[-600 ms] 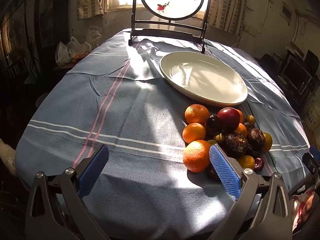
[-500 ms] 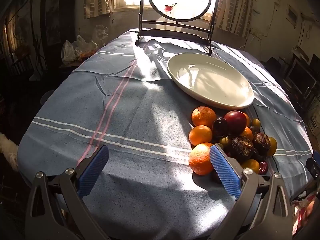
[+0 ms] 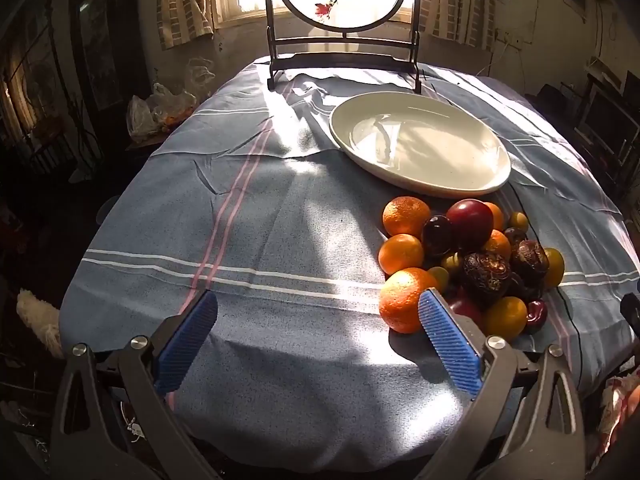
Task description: Organize fruits
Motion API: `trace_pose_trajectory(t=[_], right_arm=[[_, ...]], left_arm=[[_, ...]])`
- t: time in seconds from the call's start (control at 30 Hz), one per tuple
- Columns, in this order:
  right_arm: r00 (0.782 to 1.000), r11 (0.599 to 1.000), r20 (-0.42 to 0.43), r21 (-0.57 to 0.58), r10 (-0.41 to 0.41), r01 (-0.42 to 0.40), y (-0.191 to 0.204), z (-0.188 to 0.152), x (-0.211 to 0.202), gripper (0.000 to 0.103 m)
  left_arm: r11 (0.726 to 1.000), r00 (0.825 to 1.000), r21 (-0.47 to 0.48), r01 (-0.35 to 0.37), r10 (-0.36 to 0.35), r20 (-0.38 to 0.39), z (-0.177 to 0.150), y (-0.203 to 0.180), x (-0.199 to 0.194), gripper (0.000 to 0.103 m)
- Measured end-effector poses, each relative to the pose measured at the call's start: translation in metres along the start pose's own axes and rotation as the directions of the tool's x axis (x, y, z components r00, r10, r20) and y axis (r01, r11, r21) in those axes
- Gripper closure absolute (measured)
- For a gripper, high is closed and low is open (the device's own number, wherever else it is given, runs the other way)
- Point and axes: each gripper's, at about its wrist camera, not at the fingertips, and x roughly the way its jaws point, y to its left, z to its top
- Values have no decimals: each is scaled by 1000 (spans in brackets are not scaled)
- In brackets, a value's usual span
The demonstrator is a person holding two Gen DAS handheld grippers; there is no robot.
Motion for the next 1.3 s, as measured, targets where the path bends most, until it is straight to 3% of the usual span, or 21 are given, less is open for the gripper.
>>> trace_pose_trajectory(t=[0.13, 0.3, 1.3], right_arm=[[1000, 1000, 11, -10, -1, 1, 4, -1, -4, 4], [1000, 1000, 21, -17, -6, 6, 6, -1, -8, 4], [1000, 1000, 23, -28, -8, 9, 11, -4, -11, 4]], left_arm=[[999, 998, 18, -36, 35, 46, 0, -1, -6, 4], [998, 997, -50, 47, -43, 69, -1, 10, -9, 4], [1000, 994, -10, -3, 4, 108, -5, 5, -16, 4]])
